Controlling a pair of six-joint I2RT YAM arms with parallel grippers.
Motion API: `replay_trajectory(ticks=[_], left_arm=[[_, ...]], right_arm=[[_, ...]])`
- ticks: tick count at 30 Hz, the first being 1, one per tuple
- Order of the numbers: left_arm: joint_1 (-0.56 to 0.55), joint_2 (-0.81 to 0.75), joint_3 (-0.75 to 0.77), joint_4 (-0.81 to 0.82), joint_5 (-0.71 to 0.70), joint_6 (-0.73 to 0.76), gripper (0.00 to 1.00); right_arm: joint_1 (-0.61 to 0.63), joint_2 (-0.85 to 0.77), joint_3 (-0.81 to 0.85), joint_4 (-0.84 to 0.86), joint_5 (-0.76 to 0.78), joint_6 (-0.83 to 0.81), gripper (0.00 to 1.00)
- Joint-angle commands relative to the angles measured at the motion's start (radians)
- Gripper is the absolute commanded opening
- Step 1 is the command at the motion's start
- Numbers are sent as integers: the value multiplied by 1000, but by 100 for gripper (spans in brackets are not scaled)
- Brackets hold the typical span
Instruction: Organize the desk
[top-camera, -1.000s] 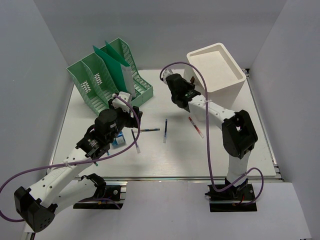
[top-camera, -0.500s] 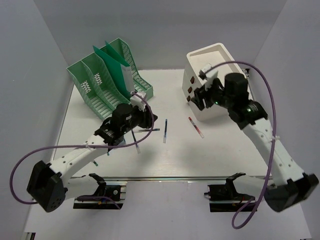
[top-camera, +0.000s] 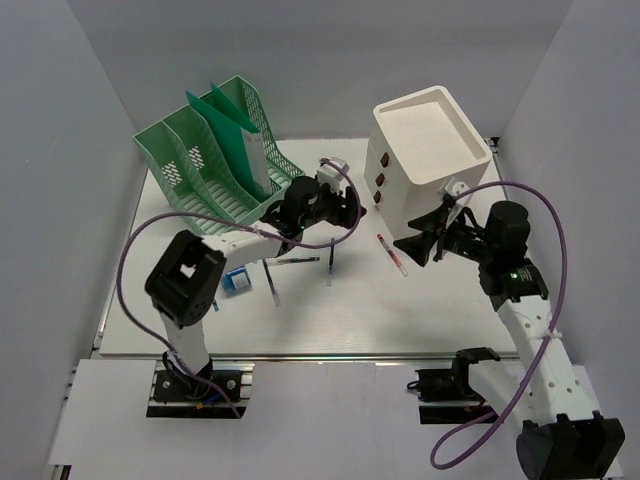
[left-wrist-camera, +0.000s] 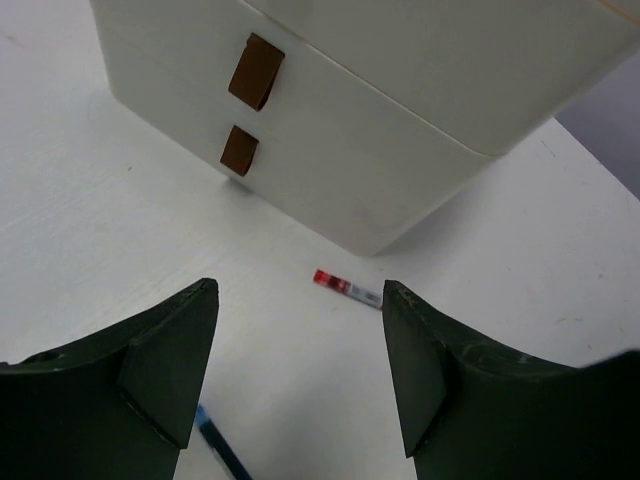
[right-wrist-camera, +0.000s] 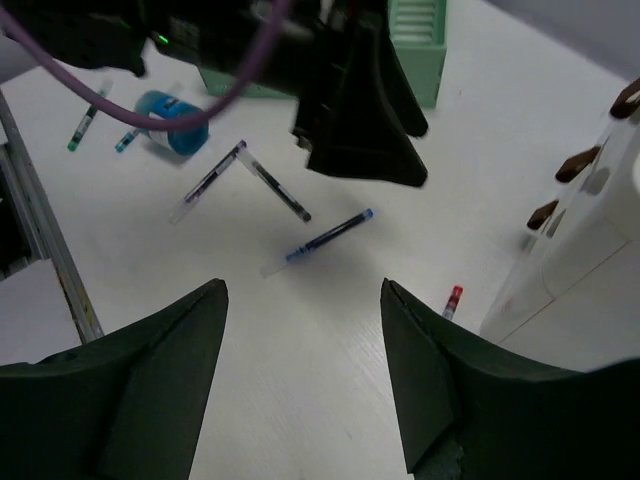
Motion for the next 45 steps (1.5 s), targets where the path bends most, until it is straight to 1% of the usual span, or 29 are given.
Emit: replay_trajectory(ticks=[1,5,9,10,12,14,17,21,24,27,31,37,39,45], left_arm=[[4,76,109,102,59,71,77],[13,224,223,122,80,140,77],[14,332,328,156,117,181,77],[14,349,374,157,137,186,77],[23,396,408,171,166,189,77],[33,416,434,190,195,188,76],[52,441,454,229,200,184,75],[72,481,514,214,203,181,75],[83,515,557,210,232,184,73],[92,533,565,234,260,183,71],[92,550,588,222,285,180,70],[92,548,573,243,326,169,70],[92,551,574,248,328,166,72],[92,591,623,222,323,160,70]], right_arm=[[-41,-66,-1,134,-120,35,68],[-69,-60,-9,133,-160,50,67],[-86,-44,-3,115,-158,46,66],[-93,-46,-3,113,-158,44,66],[-98,-49,-1,107,-165,33,66],[-104,-47,2,101,-165,30,66],[-109,-40,5,92,-162,27,66],[-113,-26,11,84,-168,24,66],[-118,-23,12,82,-168,21,66],[-126,-24,16,79,-166,19,66],[-130,-24,14,79,-166,21,66],[-130,-26,12,81,-165,26,66],[-130,-28,11,82,-165,27,66],[-129,-29,12,82,-160,29,66]])
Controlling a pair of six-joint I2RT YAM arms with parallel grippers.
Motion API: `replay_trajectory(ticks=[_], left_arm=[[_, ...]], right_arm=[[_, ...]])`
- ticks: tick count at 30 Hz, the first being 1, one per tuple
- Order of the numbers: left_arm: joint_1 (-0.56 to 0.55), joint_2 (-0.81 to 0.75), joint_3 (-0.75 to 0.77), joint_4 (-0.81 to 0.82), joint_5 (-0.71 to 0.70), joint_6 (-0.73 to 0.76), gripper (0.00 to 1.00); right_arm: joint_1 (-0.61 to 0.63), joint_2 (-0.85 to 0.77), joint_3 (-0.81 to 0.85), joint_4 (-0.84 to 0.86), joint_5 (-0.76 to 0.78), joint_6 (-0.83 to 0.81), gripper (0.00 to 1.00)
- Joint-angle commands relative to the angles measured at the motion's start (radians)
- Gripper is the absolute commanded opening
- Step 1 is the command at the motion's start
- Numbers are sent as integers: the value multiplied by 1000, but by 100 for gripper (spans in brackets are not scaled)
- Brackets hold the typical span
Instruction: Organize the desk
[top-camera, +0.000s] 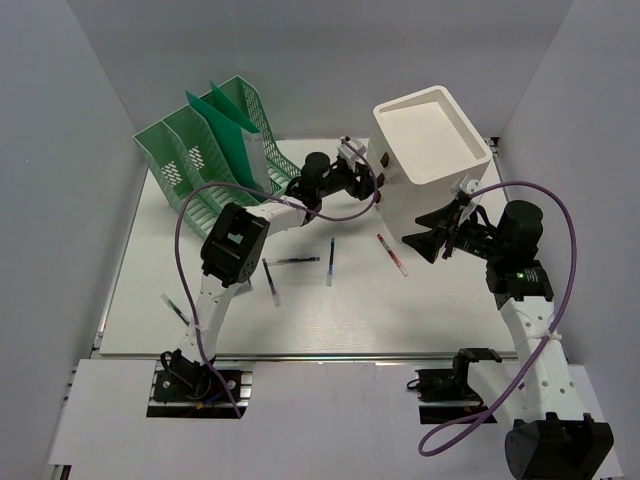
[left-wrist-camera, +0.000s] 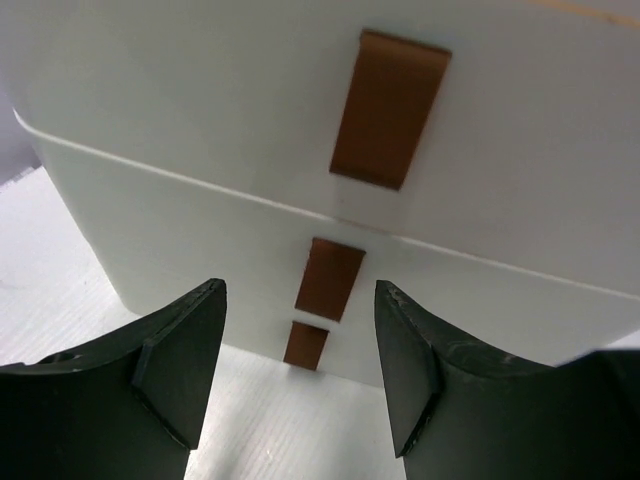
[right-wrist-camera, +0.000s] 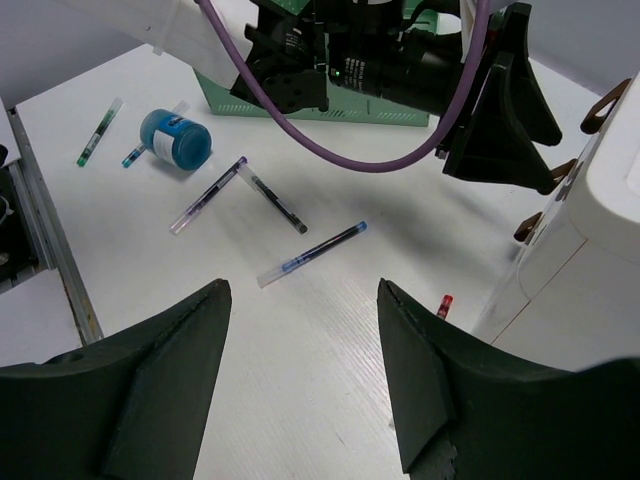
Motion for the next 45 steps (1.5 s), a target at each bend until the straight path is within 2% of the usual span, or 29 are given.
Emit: replay_trajectory(ticks=[1,13,23,27,33,38,39,45], left_arm=[[-2,22,64,6,23,-8,70],[-2,62,108,5,23,-23,61],[-2,62,98,42,32,-40,41],[-2,57,93,49,32,-43,29],[7,5,0,97,23,-51,18],[16,-69,-79,134,29,-57,3],[25,-81,-133,150,25,-57,3],[43,-162,-241,175,31,-56,0]], right_arm=[[-4,-8,17,12,-12,-3,66],[-5,-8,16,14,-10,0,66],[-33,-4,13,18,-9,2,66],[-34,-4,10,21,-10,2,66],[-37,-5,5,23,1,-3,66],[-40,-2,-4,29,25,-10,66],[-40,-2,-7,32,28,-10,66],[-48,2,-22,43,48,-19,67]])
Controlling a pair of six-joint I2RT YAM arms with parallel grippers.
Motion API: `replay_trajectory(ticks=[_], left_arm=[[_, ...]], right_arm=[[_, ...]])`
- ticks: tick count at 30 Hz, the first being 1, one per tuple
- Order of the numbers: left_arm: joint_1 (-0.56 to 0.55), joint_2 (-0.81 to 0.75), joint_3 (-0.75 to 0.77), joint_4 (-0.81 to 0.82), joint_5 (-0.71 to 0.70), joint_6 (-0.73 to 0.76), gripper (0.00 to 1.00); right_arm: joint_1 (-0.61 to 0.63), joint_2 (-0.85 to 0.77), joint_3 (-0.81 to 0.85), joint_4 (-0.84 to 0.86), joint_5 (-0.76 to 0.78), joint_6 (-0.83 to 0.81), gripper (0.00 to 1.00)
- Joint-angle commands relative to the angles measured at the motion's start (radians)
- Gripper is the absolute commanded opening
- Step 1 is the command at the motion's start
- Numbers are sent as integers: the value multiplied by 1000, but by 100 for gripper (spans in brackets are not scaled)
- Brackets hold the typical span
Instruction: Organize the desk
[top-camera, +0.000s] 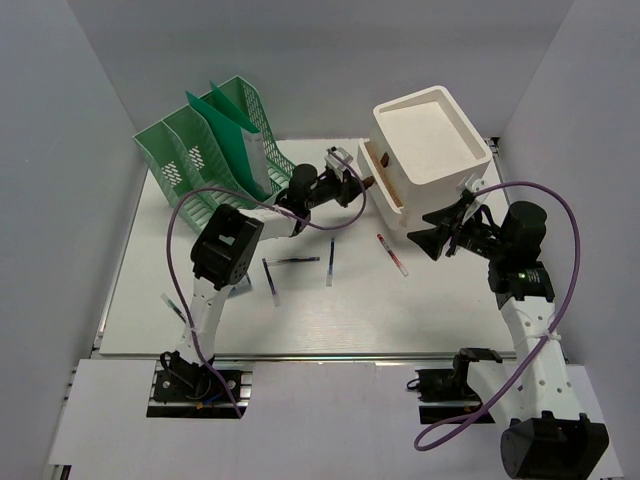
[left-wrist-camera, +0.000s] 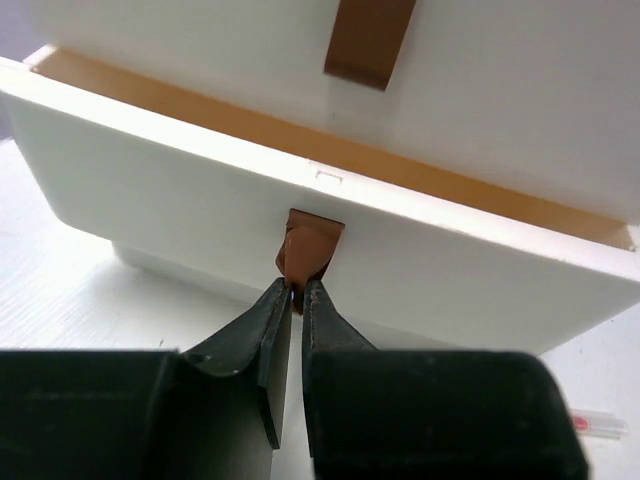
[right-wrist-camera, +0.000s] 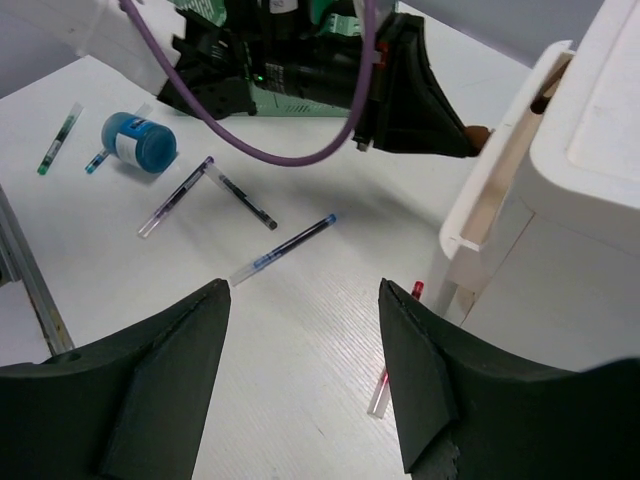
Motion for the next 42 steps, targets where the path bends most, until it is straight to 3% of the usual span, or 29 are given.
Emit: replay_trajectory(ticks=[1,12,15,16,20,24,31,37,42], left_arm=[[23,-111,-64,19,12,2,0],[42,-214,-185,1,14,19,2],[42,-234,-188,-27,0,14,21],[42,-239,-187,-44,-6,16,38],[42,-283,-197,-97,-27,23,50],[42,-380,-242,-166,-44,42,55],[42,-634,-369,-388,-54,6,63],[24,-887,-528,-652,-75,-87,58],[15,-1125,-671,-714,-141,-84,61]], right_arm=[[-14,4,-18,40,14,-12,67],[-22,34,-31,0,37,-107,70],[-20,41,-31,-23,36,-153,70],[-19,45,-30,-38,39,-173,70],[-8,76,4,-98,37,-219,68],[20,103,44,-170,68,-273,64],[141,122,62,-329,286,-394,61],[278,160,6,-334,499,-385,65],[372,188,-45,-285,718,-350,66]])
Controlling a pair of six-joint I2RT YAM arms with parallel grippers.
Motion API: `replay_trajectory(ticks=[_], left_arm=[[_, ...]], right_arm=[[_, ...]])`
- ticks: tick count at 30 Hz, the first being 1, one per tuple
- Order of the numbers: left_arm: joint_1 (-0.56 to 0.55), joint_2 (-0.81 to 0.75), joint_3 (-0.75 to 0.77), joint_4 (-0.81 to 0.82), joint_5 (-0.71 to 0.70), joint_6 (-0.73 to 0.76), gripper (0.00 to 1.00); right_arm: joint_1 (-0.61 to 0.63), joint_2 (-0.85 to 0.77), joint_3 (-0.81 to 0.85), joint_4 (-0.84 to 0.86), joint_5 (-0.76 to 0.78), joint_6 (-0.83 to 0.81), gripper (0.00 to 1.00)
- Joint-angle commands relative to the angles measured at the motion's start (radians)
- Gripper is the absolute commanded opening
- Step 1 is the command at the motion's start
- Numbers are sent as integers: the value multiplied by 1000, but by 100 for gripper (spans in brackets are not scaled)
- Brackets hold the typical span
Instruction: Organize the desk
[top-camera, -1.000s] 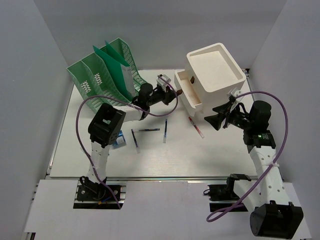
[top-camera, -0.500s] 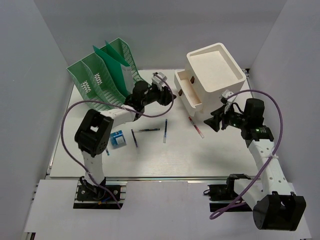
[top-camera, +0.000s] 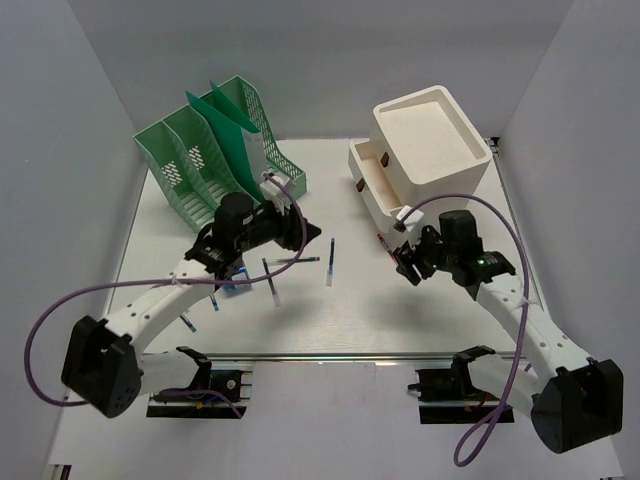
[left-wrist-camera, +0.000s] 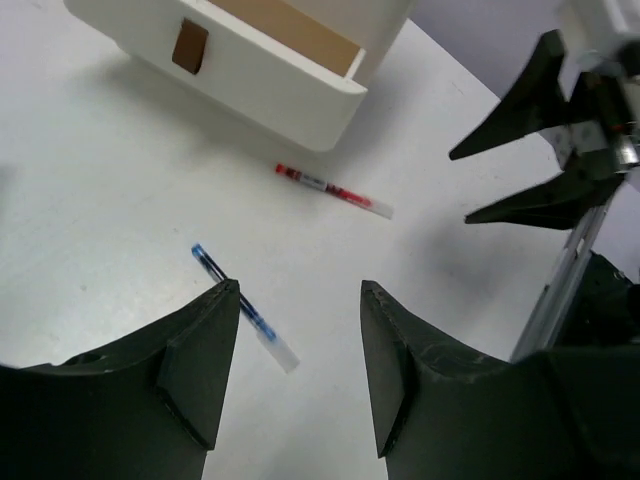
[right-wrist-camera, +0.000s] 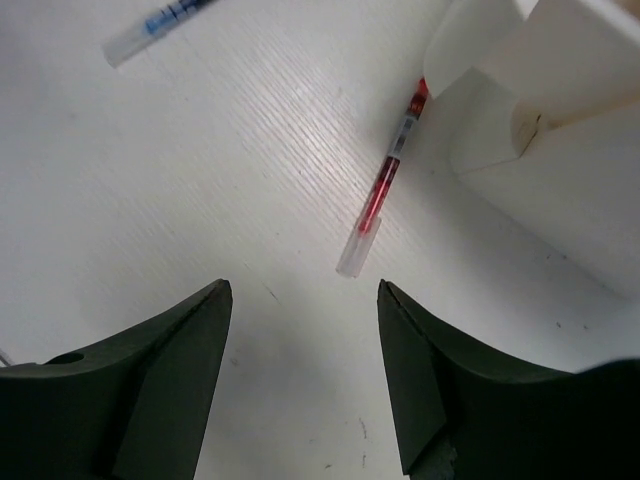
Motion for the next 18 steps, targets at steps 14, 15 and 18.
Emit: replay_trajectory(ticks=[14,15,18], left_arm=[[-9,-174,-18,-223,-140,88,72],[-9,-182,-22,-219,-143,88,72],[-9,-197,-33,-208,-143,96,73]], right_arm=[[81,227,-38,179,249,80,63],[83,236,-44,188,257,81,62],[86,271,-48,227,249,90,58]])
